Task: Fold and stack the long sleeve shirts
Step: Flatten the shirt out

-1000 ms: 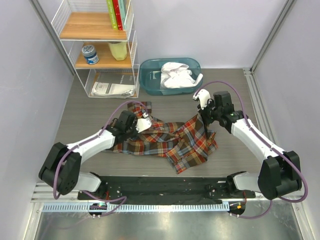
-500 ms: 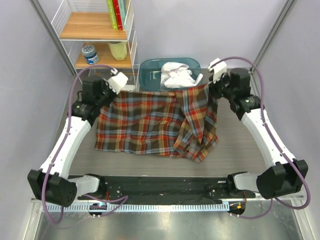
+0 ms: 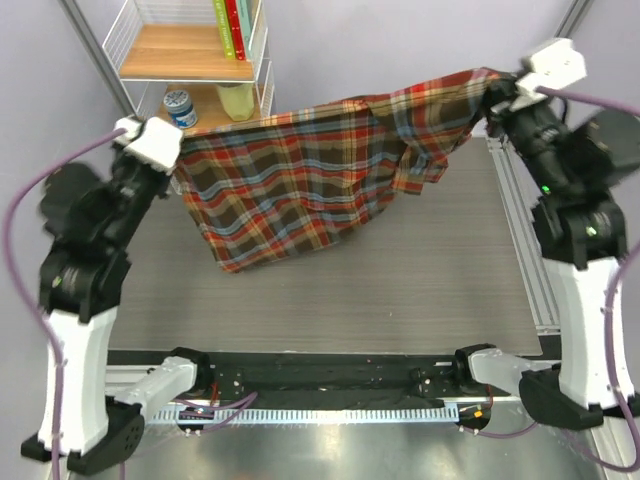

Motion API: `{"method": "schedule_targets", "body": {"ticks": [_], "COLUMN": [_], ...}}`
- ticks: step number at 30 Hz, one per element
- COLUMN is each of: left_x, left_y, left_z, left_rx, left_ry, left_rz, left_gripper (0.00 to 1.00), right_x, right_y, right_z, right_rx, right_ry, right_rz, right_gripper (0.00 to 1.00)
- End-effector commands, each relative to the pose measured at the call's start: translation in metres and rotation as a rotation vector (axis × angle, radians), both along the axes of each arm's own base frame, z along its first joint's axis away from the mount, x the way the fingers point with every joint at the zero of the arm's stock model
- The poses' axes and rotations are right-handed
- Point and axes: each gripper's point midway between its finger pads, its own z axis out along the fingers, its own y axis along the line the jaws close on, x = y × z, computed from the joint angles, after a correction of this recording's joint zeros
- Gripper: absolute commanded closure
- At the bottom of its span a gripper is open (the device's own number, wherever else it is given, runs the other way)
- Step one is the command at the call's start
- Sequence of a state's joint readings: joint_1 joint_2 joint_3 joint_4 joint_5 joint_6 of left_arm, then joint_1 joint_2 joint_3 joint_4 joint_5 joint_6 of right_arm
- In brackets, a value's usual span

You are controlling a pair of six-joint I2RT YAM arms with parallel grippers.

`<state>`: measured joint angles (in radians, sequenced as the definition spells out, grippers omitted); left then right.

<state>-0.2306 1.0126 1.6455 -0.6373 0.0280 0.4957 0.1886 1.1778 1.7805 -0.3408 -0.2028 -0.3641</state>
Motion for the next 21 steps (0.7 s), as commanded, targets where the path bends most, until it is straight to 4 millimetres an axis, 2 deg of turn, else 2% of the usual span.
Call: {"method": "schedule_targets", "body": {"ticks": [1,2,3,5,6,8,9,10,11,13,14,15,17,18,20,21], "left_x": [-0.077,-0.102,-0.115,-0.157,-0.17,-0.199,-0.211,-0.215,-0.229,-0.233,-0.238,-0.228,-0.212,-0.192,-0.168,-0.143], "left_y": [0.024,0.024,0.021,0.025,0.023,0.025,0.027,0.031,0.034,0.034,0.036,0.036,0.046,0.048,0.047,0.041], "left_z": [0.076,0.088,0.092,0.11,0.115,0.125,0.129,0.128,0.138,0.143,0.15,0.154,0.16,0.161,0.155,0.139], "left_rx": [-0.088,-0.1,-0.118,-0.155,-0.184,-0.209,-0.24,-0.253,-0.263,-0.277,-0.288,-0.292,-0.318,-0.318,-0.286,-0.264], "left_ry": [-0.24,-0.293,-0.312,-0.396,-0.415,-0.46,-0.475,-0.471,-0.505,-0.515,-0.531,-0.519,-0.51,-0.485,-0.444,-0.384], "left_rz": [0.031,0.0,-0.031,-0.066,-0.093,-0.123,-0.128,-0.109,-0.113,-0.12,-0.118,-0.104,-0.027,0.011,0.038,0.044], "left_gripper": [1.0,1.0,1.0,1.0,1.0,1.0,1.0,1.0,1.0,1.0,1.0,1.0,1.0,1.0,1.0,1.0], "right_x": [-0.12,-0.137,-0.155,-0.207,-0.222,-0.269,-0.281,-0.301,-0.31,-0.318,-0.316,-0.311,-0.285,-0.258,-0.211,-0.19], "right_y": [-0.035,-0.037,-0.04,-0.048,-0.051,-0.063,-0.065,-0.068,-0.068,-0.063,-0.061,-0.057,-0.056,-0.056,-0.055,-0.052], "right_z": [0.109,0.116,0.124,0.143,0.149,0.166,0.17,0.177,0.18,0.184,0.184,0.186,0.183,0.182,0.168,0.16], "right_rx": [0.056,0.05,0.047,0.065,0.078,0.117,0.13,0.142,0.144,0.111,0.087,0.066,0.028,0.014,-0.042,-0.069], "right_ry": [-0.35,-0.385,-0.425,-0.529,-0.558,-0.648,-0.663,-0.702,-0.718,-0.741,-0.745,-0.751,-0.728,-0.697,-0.624,-0.591], "right_rz": [-0.071,-0.065,-0.066,-0.06,-0.06,-0.078,-0.075,-0.073,-0.077,-0.067,-0.079,-0.076,-0.106,-0.126,-0.154,-0.155], "right_gripper": [0.99,0.99,0.99,0.99,0.99,0.99,0.99,0.99,0.99,0.99,0.99,0.99,0.99,0.99,0.99,0.99]}}
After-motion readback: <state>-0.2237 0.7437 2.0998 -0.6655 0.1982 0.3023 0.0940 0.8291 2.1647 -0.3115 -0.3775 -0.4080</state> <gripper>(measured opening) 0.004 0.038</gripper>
